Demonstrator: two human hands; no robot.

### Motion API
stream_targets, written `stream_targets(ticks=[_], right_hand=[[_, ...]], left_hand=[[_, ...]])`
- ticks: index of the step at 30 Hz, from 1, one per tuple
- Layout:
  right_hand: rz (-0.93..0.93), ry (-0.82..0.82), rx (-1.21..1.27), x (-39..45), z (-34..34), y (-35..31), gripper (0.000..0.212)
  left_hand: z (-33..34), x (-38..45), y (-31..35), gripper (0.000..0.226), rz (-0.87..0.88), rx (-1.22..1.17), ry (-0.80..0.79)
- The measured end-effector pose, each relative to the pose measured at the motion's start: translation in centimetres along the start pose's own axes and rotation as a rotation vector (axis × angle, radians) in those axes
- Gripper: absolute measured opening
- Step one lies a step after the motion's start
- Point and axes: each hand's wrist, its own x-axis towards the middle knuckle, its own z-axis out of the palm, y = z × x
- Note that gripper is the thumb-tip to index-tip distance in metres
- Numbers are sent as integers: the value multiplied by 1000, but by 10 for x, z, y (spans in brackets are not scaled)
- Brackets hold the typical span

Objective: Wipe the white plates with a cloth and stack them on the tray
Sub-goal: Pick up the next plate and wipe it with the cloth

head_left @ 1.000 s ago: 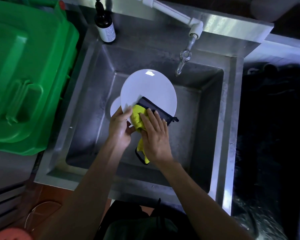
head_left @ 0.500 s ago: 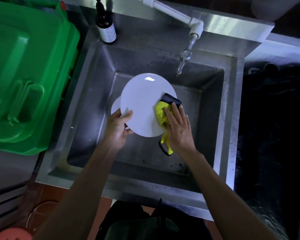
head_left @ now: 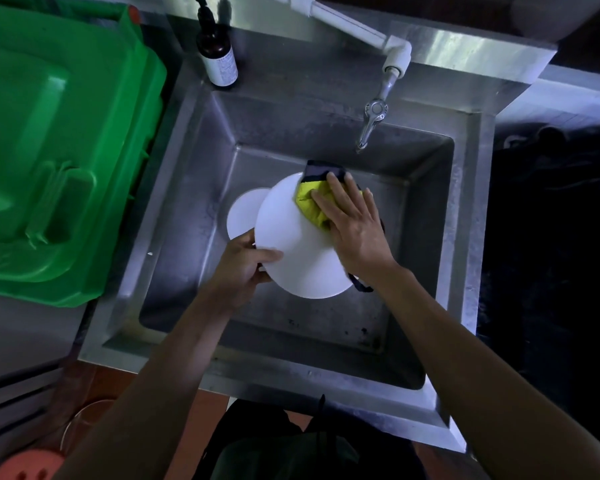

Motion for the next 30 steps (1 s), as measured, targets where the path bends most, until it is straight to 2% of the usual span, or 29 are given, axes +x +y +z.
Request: stream_targets(ticks=[6, 13, 17, 24, 30], right_hand=[[-182, -4, 94, 6, 1, -29, 62], [-242, -71, 136, -10, 5, -48, 63], [-265, -44, 119, -6, 9, -42, 67], [-118, 68, 119, 29, 12, -24, 60], [88, 61, 125, 39, 2, -12, 58]], left_hand=[[11, 3, 2, 50, 13, -9, -7], [6, 4, 9, 46, 53, 40, -29], [4, 2, 8, 46, 39, 44, -20], [8, 2, 10, 47, 9, -3, 28], [9, 1, 8, 50, 52, -67, 61]])
